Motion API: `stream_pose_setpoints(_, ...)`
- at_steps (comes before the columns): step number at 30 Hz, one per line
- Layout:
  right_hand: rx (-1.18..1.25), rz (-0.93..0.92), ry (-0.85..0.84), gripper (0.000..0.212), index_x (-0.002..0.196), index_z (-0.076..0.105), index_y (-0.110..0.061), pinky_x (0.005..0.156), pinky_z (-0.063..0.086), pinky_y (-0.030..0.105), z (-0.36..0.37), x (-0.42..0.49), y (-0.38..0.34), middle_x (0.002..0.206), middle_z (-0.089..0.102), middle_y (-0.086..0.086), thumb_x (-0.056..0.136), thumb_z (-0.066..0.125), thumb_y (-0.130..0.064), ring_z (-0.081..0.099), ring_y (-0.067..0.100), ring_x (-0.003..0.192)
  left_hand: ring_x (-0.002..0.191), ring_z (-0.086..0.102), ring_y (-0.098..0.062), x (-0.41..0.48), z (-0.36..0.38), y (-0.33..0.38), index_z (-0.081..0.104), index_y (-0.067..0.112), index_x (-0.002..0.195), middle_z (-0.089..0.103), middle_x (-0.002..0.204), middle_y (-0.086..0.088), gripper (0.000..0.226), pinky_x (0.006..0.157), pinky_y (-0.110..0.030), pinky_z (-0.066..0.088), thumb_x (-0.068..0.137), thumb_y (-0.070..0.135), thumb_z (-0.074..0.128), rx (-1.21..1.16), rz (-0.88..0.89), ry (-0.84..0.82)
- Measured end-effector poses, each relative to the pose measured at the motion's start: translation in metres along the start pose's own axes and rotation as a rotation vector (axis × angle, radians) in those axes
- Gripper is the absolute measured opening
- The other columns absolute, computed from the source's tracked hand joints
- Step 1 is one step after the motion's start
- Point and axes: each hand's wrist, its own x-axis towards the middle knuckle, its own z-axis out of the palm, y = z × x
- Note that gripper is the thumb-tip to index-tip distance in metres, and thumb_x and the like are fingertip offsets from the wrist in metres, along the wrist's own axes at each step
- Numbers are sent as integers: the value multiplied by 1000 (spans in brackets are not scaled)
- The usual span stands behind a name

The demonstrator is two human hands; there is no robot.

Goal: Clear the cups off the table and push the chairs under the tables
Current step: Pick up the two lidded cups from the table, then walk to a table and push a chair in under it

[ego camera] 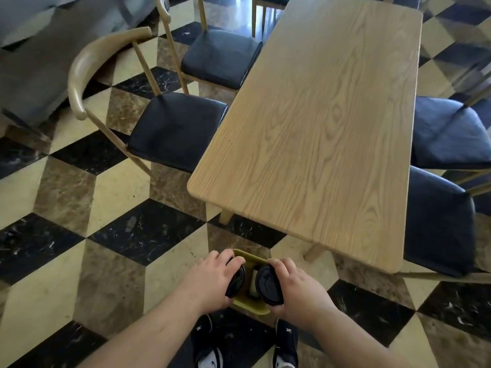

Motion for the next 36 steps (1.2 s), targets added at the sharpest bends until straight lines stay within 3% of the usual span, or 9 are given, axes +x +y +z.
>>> stream_pose_setpoints(4,-24,45,-78,118,162,-3,-48,115,45,38,9,0,2,168,21,-8,77,76,-70,42,23,142,157,17,-29,-2,8,-2,3,43,164,7,177,2,107,128,-51,19,89,58,77,1,-18,-58)
stream_pose_setpoints(7,-68,63,-96,120,161,-10,-50,122,32,44,2,-2,3,175,12,-7,77,72,-77,26,26,154,161,11,-26,-5,5,-4,4,43,166,6,178,3,106,130,-52,9,88,67,72,-19,-45,-45)
stream_pose_setpoints(14,-208,-89,32,104,163,-11,-46,124,-10,43,-66,10,-31,178,-4,-8,81,33,-93,-13,21,160,162,13,-22,-33,-42,-16,17,41,166,18,177,5,94,131,-52,11,88,87,46,-103,-235,174)
stream_pose_setpoints(20,-349,-239,111,97,166,-3,-43,127,-9,51,-134,30,-129,178,-3,-5,90,34,-90,-17,24,160,162,12,-23,-100,-102,-49,17,42,165,16,177,5,100,129,-54,8,81,97,23,-126,-443,353)
stream_pose_setpoints(25,-434,-378,190,101,165,-7,-44,128,-10,53,-166,46,-227,178,-4,-4,80,12,-94,-18,26,160,161,16,-26,-172,-161,-98,20,39,166,19,177,2,96,131,-54,15,87,94,30,-73,-591,459)
stream_pose_setpoints(30,-478,-488,296,93,166,-8,-42,129,-8,53,-181,76,-332,178,-4,-4,90,13,-92,-17,26,161,162,12,-28,-249,-205,-172,17,37,167,17,177,-2,93,131,-56,11,91,89,33,-70,-664,563)
stream_pose_setpoints(36,-471,-571,374,97,166,-4,-42,129,-7,53,-171,115,-455,178,4,-4,86,8,-96,-8,26,162,161,16,-27,-333,-229,-267,19,34,167,19,177,-3,95,130,-54,16,91,90,28,-17,-740,637)
